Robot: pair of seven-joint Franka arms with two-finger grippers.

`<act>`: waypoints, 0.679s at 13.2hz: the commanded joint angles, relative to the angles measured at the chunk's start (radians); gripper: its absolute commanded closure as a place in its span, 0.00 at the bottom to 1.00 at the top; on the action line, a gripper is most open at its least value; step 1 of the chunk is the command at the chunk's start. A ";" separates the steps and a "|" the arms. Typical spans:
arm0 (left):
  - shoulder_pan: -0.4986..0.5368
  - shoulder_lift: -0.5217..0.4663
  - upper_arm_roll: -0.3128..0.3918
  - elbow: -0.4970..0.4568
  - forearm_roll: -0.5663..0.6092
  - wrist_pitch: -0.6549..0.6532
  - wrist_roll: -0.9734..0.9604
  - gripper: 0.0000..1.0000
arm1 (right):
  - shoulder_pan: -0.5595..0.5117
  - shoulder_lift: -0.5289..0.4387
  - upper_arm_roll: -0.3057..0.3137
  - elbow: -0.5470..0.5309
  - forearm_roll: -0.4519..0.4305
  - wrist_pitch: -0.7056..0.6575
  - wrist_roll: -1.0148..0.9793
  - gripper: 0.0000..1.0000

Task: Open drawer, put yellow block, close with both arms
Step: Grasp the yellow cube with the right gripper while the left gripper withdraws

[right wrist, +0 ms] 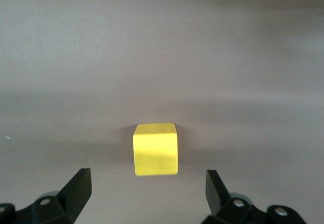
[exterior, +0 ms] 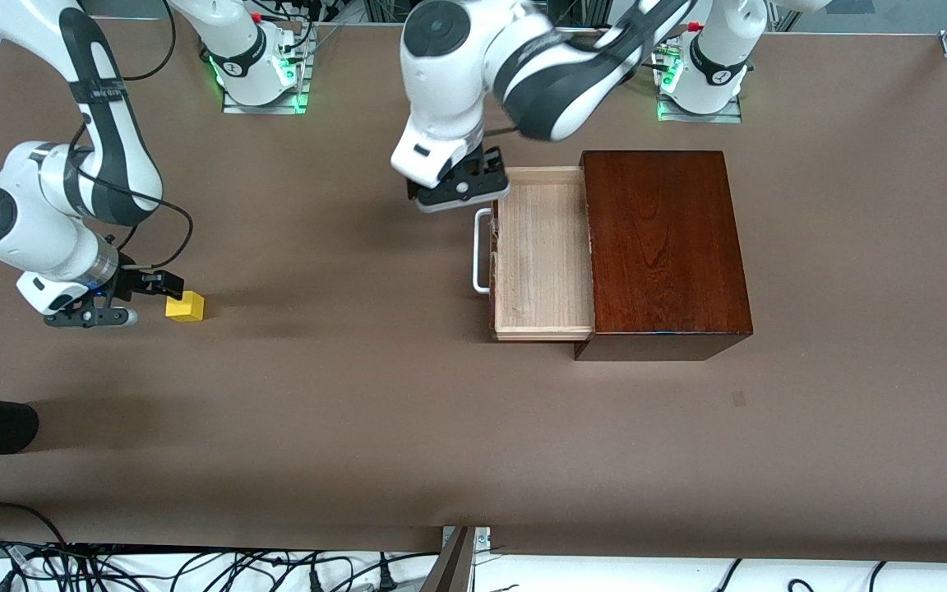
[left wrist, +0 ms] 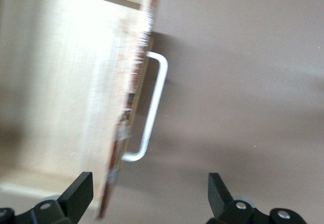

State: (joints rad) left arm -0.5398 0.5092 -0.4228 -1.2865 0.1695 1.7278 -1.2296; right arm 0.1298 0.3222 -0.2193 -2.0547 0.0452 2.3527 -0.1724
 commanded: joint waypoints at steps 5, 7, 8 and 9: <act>0.269 -0.230 -0.014 -0.030 -0.151 -0.265 0.243 0.00 | -0.018 0.067 0.003 -0.008 0.025 0.074 -0.058 0.00; 0.334 -0.285 -0.004 -0.031 -0.177 -0.348 0.327 0.00 | -0.018 0.087 0.003 -0.005 0.059 0.079 -0.067 0.00; 0.356 -0.317 0.015 -0.034 -0.179 -0.385 0.397 0.00 | -0.018 0.101 0.004 -0.005 0.082 0.089 -0.096 0.00; 0.360 -0.342 0.054 -0.034 -0.179 -0.419 0.463 0.00 | -0.018 0.113 0.005 -0.004 0.103 0.095 -0.119 0.00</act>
State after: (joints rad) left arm -0.2081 0.2378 -0.4098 -1.2865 0.0196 1.3562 -0.8834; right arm 0.1201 0.4135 -0.2194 -2.0569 0.1033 2.4203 -0.2354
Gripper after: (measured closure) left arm 0.000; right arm 0.000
